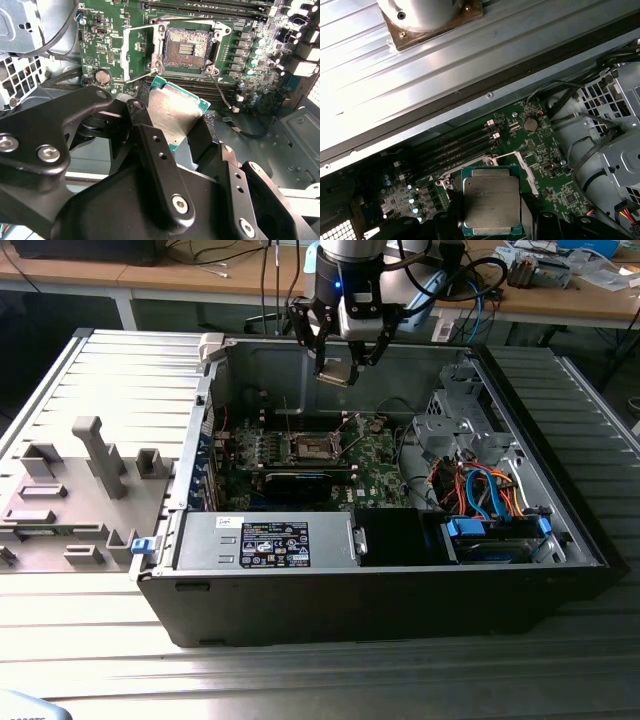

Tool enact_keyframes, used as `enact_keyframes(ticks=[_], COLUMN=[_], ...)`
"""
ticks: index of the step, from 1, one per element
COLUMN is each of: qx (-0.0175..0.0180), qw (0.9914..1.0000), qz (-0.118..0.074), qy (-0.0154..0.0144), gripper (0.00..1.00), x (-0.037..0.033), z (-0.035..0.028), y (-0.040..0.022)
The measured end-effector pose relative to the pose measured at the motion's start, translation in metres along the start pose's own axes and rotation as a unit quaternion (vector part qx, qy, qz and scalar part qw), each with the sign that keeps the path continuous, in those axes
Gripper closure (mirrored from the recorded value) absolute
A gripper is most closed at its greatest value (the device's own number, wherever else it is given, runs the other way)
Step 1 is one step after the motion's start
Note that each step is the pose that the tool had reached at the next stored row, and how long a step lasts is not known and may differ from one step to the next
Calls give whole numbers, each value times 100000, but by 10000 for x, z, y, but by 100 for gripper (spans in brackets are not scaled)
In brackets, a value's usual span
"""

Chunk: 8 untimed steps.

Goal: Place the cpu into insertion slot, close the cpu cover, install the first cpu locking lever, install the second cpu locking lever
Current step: 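Place the cpu into insertion slot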

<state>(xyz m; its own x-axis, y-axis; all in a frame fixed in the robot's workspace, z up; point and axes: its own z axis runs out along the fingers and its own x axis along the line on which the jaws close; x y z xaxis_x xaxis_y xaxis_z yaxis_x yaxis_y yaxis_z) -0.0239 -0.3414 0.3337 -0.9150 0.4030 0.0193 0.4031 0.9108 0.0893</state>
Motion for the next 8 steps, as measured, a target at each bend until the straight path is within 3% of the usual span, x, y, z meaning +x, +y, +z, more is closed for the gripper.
enact_keyframes(ticks=[8], qx=[-16], qw=[99996], qz=[937], qy=[-84], gripper=[45], x=[0], z=[0], y=[0])
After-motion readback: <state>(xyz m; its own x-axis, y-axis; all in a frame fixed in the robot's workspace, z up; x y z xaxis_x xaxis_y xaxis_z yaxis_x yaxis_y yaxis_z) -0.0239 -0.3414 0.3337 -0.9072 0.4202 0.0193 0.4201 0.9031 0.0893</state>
